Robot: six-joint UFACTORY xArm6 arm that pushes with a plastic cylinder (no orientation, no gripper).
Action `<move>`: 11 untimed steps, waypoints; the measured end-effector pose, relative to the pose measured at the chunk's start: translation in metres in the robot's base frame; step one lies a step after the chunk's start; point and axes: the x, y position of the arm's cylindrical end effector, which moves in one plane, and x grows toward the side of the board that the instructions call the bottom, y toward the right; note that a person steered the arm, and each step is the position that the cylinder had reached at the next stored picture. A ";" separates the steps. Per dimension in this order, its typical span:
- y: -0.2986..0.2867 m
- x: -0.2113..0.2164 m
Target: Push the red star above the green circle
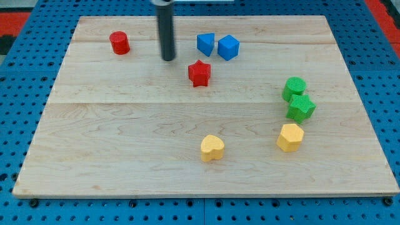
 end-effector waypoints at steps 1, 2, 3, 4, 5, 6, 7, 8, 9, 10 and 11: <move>0.001 0.061; 0.058 0.065; 0.105 0.062; 0.034 0.051; 0.049 0.041; 0.138 0.052; 0.144 0.051; 0.092 0.039; 0.140 0.041; 0.184 0.043; 0.203 0.044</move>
